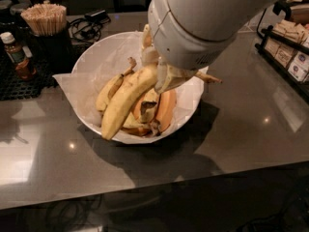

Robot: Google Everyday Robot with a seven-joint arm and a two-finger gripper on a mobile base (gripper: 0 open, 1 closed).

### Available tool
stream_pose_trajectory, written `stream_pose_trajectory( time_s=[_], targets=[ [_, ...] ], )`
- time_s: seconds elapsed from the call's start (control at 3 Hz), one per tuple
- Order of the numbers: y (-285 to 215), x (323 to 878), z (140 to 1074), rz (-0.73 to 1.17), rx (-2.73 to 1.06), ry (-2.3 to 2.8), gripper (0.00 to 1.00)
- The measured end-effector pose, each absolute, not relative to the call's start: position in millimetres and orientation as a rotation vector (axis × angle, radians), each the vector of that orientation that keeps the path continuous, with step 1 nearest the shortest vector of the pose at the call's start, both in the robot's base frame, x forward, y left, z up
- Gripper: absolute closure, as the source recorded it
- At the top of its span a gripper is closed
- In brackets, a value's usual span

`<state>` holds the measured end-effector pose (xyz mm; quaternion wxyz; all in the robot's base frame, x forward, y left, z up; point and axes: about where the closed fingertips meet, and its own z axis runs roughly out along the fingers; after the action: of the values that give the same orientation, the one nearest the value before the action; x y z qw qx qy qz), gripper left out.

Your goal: Pick banana from white bowl

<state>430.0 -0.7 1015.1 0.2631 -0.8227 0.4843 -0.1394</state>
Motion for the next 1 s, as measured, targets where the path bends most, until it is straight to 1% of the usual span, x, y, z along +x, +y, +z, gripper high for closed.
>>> stream_pose_trajectory(
  time_s=[0.67,1.0],
  targets=[
    [-0.7,430.0,1015.2,-0.377,-2.224,1.31,1.0],
    [-5.5,435.1,1023.4,-0.315,-2.15,1.288,1.0]
  ],
)
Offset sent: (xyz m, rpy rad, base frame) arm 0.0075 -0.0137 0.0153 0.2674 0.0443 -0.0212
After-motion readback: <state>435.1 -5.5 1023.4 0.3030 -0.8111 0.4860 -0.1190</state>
